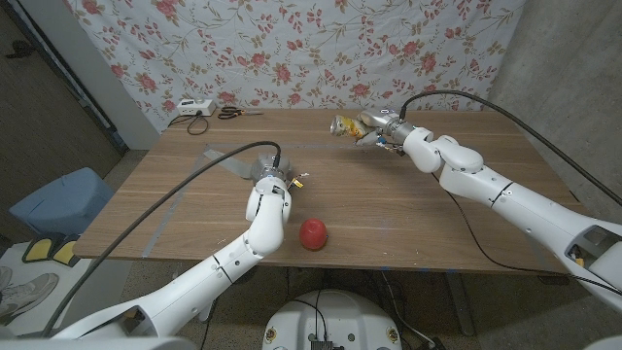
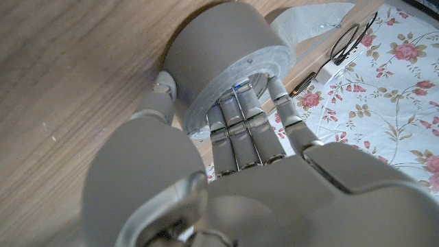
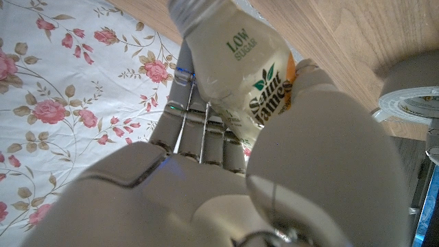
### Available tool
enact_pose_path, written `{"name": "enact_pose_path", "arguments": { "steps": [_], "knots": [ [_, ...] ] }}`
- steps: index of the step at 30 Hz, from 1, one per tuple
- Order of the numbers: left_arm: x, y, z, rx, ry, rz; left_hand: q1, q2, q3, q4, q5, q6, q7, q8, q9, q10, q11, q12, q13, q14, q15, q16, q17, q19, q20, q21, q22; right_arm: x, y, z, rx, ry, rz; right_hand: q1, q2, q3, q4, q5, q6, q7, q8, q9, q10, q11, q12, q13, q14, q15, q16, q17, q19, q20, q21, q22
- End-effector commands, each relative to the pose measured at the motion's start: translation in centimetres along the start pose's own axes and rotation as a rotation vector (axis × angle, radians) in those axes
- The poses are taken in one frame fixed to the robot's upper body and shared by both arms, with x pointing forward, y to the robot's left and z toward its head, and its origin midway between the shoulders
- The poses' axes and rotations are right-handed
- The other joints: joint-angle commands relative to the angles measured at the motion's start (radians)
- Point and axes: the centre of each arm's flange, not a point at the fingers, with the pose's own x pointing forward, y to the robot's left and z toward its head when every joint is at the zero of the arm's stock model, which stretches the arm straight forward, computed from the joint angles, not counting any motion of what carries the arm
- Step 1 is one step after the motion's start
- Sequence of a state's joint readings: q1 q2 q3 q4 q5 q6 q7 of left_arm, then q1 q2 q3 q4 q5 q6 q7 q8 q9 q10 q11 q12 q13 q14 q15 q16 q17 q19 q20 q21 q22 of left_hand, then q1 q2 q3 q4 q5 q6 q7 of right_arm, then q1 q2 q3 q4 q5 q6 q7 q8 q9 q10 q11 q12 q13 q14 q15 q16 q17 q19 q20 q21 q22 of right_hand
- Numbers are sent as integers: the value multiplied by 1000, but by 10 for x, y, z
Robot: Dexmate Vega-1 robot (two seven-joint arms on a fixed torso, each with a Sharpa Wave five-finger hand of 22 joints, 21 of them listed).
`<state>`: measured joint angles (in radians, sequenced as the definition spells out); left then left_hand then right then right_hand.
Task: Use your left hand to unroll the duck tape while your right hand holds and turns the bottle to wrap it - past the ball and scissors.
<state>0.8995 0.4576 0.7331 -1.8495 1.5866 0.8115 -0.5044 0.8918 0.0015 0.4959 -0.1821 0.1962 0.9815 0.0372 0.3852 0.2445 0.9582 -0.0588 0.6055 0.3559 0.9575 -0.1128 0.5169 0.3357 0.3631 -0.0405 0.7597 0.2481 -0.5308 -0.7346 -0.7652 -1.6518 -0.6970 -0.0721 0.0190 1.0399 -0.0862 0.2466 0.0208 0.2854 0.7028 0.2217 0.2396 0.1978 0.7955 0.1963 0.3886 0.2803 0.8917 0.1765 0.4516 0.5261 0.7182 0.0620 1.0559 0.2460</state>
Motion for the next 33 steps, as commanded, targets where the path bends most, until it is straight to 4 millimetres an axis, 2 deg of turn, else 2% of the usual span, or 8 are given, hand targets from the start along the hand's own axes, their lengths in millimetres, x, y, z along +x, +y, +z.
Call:
{"name": "enact_pose_path", "arguments": {
  "steps": [1, 5, 12, 18, 23, 33],
  "knots": [
    [-23, 20, -24, -349, 172, 485, 169, 150, 49, 13, -7, 40, -15, 1, -5, 171, -146, -9, 22, 33, -125, -9, -5, 7, 5, 15, 2, -5, -5, 9, -30, 0, -44, 210, 239, 7, 12, 7, 304, -247, -2, 4, 255, -243, 2, 4, 309, -398, 4, 6, -29, -238, 9, 0],
    [-27, 20, -34, -565, 205, 573, 169, 151, 44, 16, -9, 42, -13, -4, -10, 178, -147, -16, 11, 36, -123, -19, -16, 13, 3, 25, 2, -8, -6, 11, -35, -1, -60, 211, 239, 7, 12, 7, 305, -246, -3, 4, 257, -243, 1, 4, 311, -398, 3, 7, -31, -238, 11, -2],
    [-28, 23, -38, -774, 221, 661, 176, 149, 34, 17, -10, 45, -8, -16, -18, 184, -148, -34, -14, 42, -125, -36, -37, 24, 6, 46, 3, -11, -9, 14, -45, -3, -72, 211, 239, 6, 13, 7, 308, -244, -4, 5, 259, -243, -1, 6, 313, -398, 2, 8, -32, -238, 16, -6],
    [-22, 29, -42, -976, 209, 667, 180, 152, 25, 20, -10, 47, 0, -25, -23, 189, -148, -49, -34, 55, -123, -45, -51, 45, 18, 69, 5, -12, -10, 16, -53, -1, -79, 212, 239, 5, 13, 8, 308, -244, -5, 5, 263, -242, -2, 7, 315, -398, 1, 9, -34, -239, 20, -8],
    [-18, 43, -42, -999, 188, 701, 183, 153, 21, 22, -7, 57, 4, -27, -24, 196, -145, -57, -48, 68, -121, -47, -54, 46, 31, 82, 6, -13, -9, 18, -59, 3, -82, 213, 239, 5, 12, 8, 311, -242, -5, 5, 262, -241, -4, 9, 316, -399, 1, 10, -34, -239, 23, -11],
    [-6, 65, -45, -1048, 112, 797, 190, 149, 13, 20, -6, 70, 1, -30, -25, 212, -147, -67, -67, 83, -121, -54, -63, 48, 10, 100, 7, -15, -9, 12, -20, 41, -102, 215, 239, 5, 12, 9, 316, -245, -5, 6, 268, -238, -4, 12, 318, -398, -1, 11, -36, -239, 28, -14]
  ]
}}
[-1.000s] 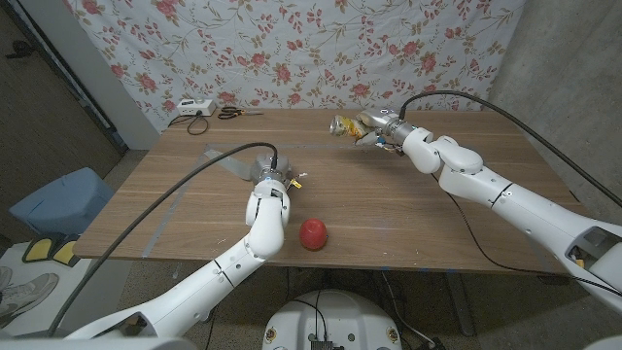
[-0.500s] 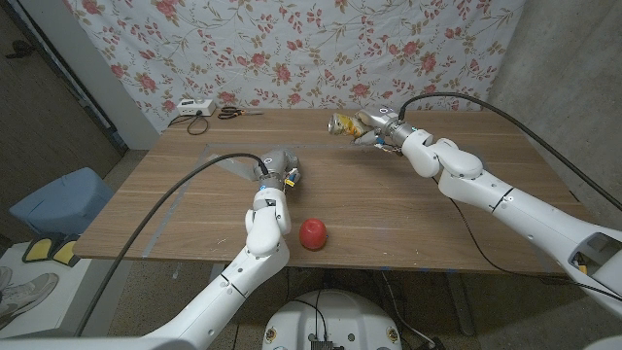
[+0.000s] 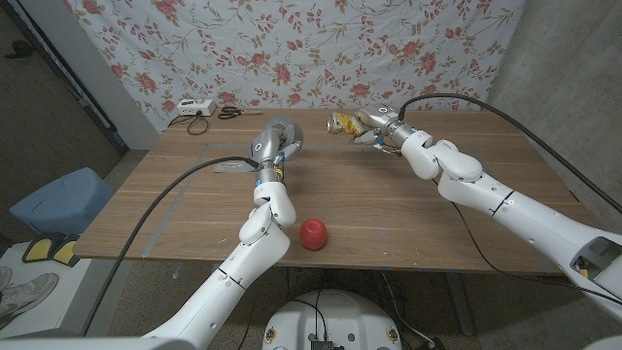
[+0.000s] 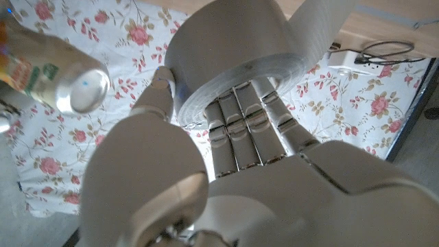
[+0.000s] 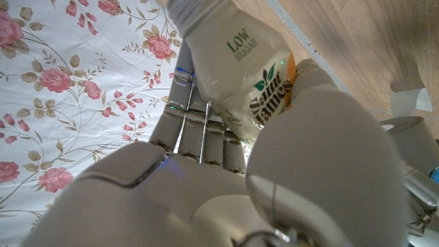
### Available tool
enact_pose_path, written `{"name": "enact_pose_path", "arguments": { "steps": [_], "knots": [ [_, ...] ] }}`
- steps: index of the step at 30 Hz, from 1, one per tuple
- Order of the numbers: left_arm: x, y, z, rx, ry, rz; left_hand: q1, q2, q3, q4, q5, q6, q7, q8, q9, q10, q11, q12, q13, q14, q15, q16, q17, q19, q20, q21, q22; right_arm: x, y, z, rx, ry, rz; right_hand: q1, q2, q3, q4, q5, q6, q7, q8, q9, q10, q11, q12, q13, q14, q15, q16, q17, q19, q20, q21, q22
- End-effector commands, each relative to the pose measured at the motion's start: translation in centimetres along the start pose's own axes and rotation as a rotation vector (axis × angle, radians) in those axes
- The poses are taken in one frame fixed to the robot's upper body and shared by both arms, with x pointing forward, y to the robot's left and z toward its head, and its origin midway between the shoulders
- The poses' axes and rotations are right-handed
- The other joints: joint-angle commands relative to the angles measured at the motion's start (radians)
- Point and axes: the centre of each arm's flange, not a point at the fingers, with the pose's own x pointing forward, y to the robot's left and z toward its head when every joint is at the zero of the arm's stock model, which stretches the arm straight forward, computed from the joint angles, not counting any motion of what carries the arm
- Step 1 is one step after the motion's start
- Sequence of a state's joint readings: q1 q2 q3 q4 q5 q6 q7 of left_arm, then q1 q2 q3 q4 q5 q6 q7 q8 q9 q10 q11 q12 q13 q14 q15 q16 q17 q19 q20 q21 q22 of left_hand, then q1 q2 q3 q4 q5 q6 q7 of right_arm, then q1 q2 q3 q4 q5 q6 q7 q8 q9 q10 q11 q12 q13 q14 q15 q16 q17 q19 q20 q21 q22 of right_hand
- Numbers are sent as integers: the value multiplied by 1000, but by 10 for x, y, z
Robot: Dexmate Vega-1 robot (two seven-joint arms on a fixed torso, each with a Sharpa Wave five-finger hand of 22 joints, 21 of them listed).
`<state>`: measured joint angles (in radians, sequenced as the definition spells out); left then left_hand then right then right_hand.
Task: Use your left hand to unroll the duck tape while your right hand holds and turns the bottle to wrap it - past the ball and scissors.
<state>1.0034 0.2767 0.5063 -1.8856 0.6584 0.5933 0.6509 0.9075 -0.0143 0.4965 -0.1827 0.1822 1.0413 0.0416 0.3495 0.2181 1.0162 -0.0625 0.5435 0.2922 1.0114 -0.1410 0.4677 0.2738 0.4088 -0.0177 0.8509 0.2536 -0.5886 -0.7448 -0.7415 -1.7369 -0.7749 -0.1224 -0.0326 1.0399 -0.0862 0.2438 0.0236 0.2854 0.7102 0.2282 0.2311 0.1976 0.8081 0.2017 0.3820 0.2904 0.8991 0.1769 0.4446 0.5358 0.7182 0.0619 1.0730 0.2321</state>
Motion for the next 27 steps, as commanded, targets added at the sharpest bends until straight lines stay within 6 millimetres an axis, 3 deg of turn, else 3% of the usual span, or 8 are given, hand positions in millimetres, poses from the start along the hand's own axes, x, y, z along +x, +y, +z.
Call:
{"name": "enact_pose_path", "arguments": {
  "steps": [1, 11, 27],
  "knots": [
    [18, 33, 10, -155, -51, 264, 175, 165, 12, 20, 8, 12, -5, 6, 2, 155, -143, -6, -5, 30, -93, -5, -2, 1, -14, 10, 1, -3, 0, -4, 37, 43, -20, 215, 239, 7, 9, 9, 309, -251, 3, 6, 255, -243, 2, 2, 311, -399, 6, 2, -36, -239, 12, -1],
    [40, 42, 22, -273, -97, 267, 180, 166, 6, 21, 8, 13, -4, 6, 14, 162, -144, -10, -10, 36, -92, -12, -6, -11, -11, 22, 2, -4, 5, -7, 86, 61, -10, 215, 237, 5, 10, 10, 323, -246, 6, 7, 268, -242, 1, 2, 315, -398, 5, 3, -38, -239, 19, -6],
    [82, 52, 45, -414, -168, 142, 189, 172, 0, 24, 12, 8, 1, 5, 31, 156, -144, -8, 8, 50, -92, -17, -7, -16, 1, 45, 4, -3, 4, 5, 94, -19, -51, 215, 234, 2, 12, 12, 322, -246, 2, 9, 267, -242, -5, 8, 318, -399, 1, 5, -47, -241, 26, -13]
  ]
}}
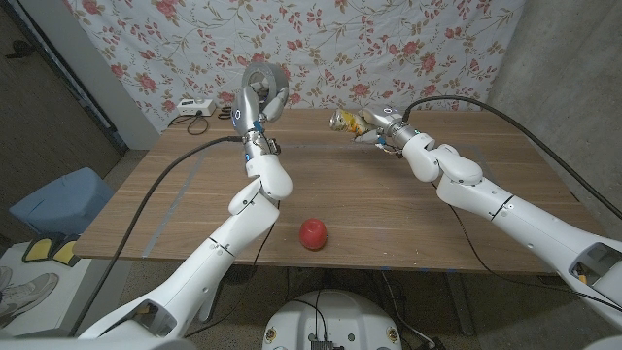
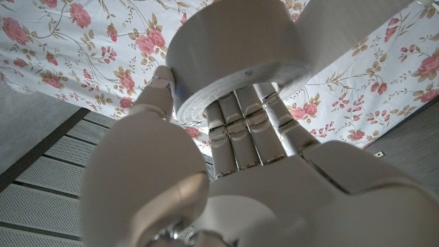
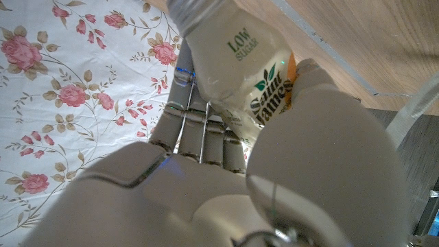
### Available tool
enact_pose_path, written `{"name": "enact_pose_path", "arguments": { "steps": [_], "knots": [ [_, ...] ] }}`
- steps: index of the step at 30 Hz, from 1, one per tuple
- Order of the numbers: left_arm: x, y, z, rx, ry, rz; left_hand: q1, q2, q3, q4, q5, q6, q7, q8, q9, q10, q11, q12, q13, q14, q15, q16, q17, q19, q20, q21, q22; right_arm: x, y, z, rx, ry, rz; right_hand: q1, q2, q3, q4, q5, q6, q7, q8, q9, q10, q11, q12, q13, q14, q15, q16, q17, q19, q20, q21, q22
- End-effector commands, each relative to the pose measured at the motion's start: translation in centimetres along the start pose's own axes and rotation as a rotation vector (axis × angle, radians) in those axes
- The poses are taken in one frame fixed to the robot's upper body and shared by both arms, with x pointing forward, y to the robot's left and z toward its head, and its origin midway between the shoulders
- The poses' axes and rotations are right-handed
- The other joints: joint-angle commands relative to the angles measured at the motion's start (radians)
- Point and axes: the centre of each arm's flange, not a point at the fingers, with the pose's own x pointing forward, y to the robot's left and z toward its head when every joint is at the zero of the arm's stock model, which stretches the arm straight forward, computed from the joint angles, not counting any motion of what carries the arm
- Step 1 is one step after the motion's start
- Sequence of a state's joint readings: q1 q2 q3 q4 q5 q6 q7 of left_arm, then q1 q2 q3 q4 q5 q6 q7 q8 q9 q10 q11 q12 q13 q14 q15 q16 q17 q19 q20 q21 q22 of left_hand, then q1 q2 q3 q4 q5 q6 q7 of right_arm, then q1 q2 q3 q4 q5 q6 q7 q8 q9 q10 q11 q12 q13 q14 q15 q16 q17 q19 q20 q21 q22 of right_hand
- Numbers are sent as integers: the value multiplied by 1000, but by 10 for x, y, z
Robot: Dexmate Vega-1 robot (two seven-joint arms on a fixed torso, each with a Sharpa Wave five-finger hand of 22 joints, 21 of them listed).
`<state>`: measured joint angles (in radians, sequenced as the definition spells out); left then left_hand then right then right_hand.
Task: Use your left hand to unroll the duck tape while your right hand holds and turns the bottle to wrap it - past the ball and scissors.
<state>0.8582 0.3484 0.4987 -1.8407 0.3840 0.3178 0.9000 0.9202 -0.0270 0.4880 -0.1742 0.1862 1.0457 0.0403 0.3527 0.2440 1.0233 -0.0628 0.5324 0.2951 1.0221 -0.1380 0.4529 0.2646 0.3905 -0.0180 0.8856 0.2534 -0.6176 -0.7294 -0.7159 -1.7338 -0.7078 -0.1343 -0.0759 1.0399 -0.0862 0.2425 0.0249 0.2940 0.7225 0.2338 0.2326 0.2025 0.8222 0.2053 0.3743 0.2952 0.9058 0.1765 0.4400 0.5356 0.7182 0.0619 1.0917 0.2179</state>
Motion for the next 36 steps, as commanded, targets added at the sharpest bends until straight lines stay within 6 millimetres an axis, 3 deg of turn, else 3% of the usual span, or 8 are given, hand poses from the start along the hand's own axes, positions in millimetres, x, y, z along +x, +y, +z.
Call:
{"name": "enact_pose_path", "arguments": {
  "steps": [1, 22, 36],
  "knots": [
    [38, -5, 14, -125, -25, -87, 177, 185, 8, 16, 8, 3, 3, 2, 7, 149, -143, 3, 6, 39, -95, -3, 2, 1, 1, 12, 4, 0, 2, 10, 14, -57, -18, 215, 234, 3, 11, 4, 310, -254, 1, 4, 253, -247, 3, 4, 312, -398, 6, 6, -48, -240, 8, 0],
    [82, -45, 41, -266, 34, -330, 183, 182, -2, 17, 8, 7, 8, -2, 14, 152, -143, 9, 27, 48, -94, -11, 1, -6, -5, 38, 3, -4, 5, 37, 25, -116, -36, 218, 233, -1, 11, 7, 311, -256, -2, 6, 254, -247, -3, 11, 312, -399, 1, 9, -57, -242, 17, -7],
    [92, -70, 64, -298, 18, -397, 190, 182, -5, 15, 5, 15, 16, -8, 11, 156, -141, 6, 29, 54, -93, -15, 0, -7, -7, 54, 2, 8, 17, 50, 45, -141, -21, 219, 233, -3, 12, 9, 313, -256, -3, 7, 258, -246, -6, 14, 315, -399, -1, 11, -60, -243, 23, -10]
  ]
}}
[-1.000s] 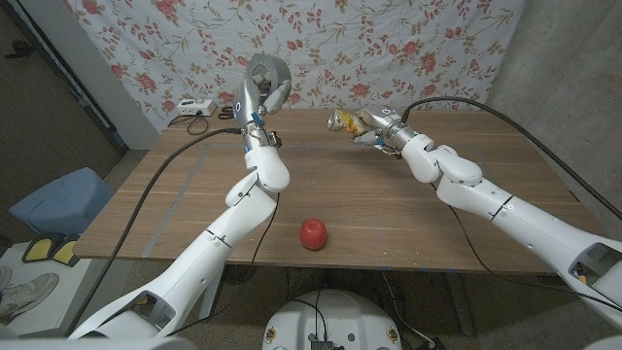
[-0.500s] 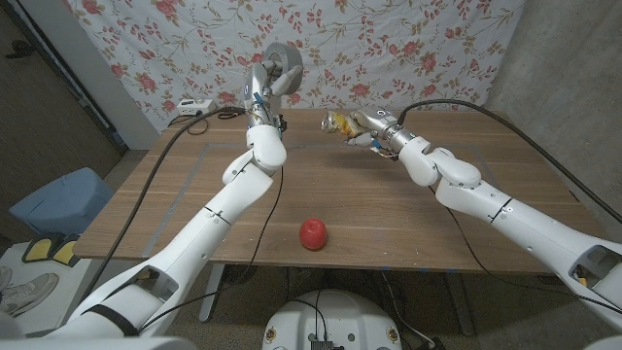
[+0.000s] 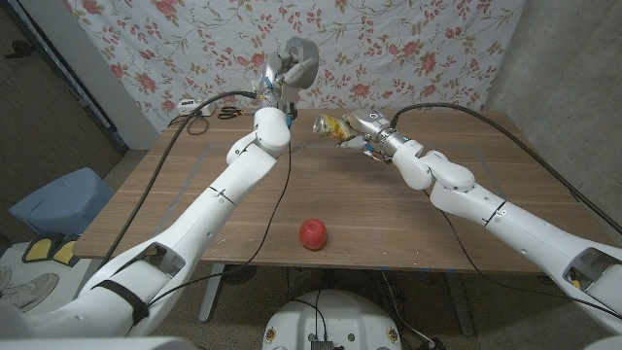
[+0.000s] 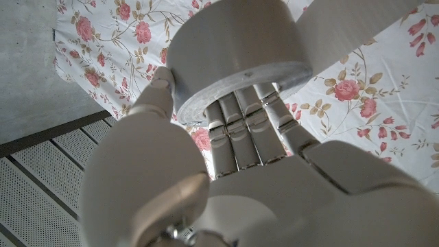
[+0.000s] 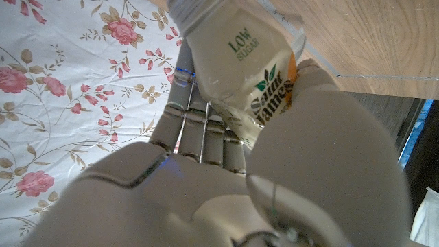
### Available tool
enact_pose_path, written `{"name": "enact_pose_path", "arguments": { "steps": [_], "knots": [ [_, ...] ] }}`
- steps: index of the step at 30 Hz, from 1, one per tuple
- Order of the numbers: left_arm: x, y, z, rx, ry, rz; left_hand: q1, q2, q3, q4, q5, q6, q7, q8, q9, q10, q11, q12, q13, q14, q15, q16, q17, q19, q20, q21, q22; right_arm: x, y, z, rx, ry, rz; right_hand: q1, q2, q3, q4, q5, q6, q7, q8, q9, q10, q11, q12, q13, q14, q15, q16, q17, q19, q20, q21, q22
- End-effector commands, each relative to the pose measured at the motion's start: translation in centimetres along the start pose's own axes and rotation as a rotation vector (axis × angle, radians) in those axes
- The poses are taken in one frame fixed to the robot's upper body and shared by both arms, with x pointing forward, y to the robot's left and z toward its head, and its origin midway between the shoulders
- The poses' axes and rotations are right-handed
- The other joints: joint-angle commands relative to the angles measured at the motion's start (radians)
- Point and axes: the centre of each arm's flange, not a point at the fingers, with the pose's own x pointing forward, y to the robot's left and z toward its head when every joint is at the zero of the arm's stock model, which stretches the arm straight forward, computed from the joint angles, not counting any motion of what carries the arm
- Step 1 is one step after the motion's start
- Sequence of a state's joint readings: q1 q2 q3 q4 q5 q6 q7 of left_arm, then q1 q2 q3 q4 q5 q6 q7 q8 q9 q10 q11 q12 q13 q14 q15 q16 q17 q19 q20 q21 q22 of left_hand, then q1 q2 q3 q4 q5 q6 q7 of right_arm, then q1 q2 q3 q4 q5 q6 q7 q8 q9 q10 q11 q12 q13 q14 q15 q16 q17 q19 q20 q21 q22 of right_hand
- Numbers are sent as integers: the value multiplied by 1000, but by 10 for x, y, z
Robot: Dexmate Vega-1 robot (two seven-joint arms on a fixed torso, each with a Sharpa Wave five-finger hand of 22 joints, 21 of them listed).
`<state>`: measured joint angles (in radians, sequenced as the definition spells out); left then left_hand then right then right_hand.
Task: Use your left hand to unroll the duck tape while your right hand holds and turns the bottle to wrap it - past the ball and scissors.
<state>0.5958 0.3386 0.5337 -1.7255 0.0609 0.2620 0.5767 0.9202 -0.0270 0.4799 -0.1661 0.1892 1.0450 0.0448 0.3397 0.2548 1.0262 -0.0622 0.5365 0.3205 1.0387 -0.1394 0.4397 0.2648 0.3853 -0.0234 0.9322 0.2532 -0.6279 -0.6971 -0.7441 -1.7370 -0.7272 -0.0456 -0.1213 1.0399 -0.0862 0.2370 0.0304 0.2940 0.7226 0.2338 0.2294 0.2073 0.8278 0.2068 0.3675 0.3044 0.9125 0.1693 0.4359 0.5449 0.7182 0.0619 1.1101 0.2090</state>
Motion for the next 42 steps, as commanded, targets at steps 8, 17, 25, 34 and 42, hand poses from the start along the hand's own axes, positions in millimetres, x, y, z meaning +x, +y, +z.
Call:
{"name": "enact_pose_path", "arguments": {
  "steps": [8, 17, 25, 34, 42],
  "knots": [
    [24, -34, 23, -70, -21, -99, 195, 180, 0, 5, 1, 20, 11, 2, 0, 158, -141, -1, 2, 42, -93, -4, 0, -4, -5, 19, 1, 19, 20, 11, 30, -13, 37, 220, 233, 2, 7, 10, 314, -255, 0, 3, 256, -248, -1, 6, 309, -392, 1, 3, -61, -241, 9, -3],
    [32, -48, 33, -99, -45, -113, 197, 180, -2, 5, -1, 24, 12, -1, -2, 159, -143, -5, -1, 45, -93, -6, -1, -6, -8, 28, -1, 36, 24, 16, 24, -20, 76, 222, 234, 1, 7, 11, 315, -251, -1, 3, 258, -246, -4, 6, 313, -392, 1, 5, -62, -241, 13, -5],
    [34, -50, 41, -129, -51, -138, 201, 178, -5, 5, -2, 29, 14, -5, -4, 167, -142, -6, -2, 50, -93, -7, 0, -7, -9, 38, -3, 53, 39, 1, 78, 2, 126, 223, 234, -1, 8, 12, 316, -251, -2, 4, 260, -250, -6, 9, 315, -392, 0, 7, -63, -241, 19, -7],
    [31, -55, 48, -142, -50, -157, 205, 176, -10, 3, -5, 38, 16, -10, -9, 175, -140, -13, -11, 57, -92, -9, 0, -9, -12, 53, -5, 66, 59, -13, 69, 35, 179, 223, 234, -2, 9, 13, 314, -248, -4, 4, 263, -247, -8, 11, 316, -391, -1, 8, -65, -241, 23, -9],
    [26, -59, 50, -150, -50, -176, 209, 174, -13, 2, -6, 42, 19, -15, -11, 178, -141, -16, -14, 64, -94, -8, 2, -10, -11, 63, -7, 75, 60, -16, 79, 31, 170, 224, 236, -2, 9, 14, 316, -248, -4, 4, 263, -248, -10, 13, 319, -392, -1, 10, -66, -240, 26, -9]
  ]
}}
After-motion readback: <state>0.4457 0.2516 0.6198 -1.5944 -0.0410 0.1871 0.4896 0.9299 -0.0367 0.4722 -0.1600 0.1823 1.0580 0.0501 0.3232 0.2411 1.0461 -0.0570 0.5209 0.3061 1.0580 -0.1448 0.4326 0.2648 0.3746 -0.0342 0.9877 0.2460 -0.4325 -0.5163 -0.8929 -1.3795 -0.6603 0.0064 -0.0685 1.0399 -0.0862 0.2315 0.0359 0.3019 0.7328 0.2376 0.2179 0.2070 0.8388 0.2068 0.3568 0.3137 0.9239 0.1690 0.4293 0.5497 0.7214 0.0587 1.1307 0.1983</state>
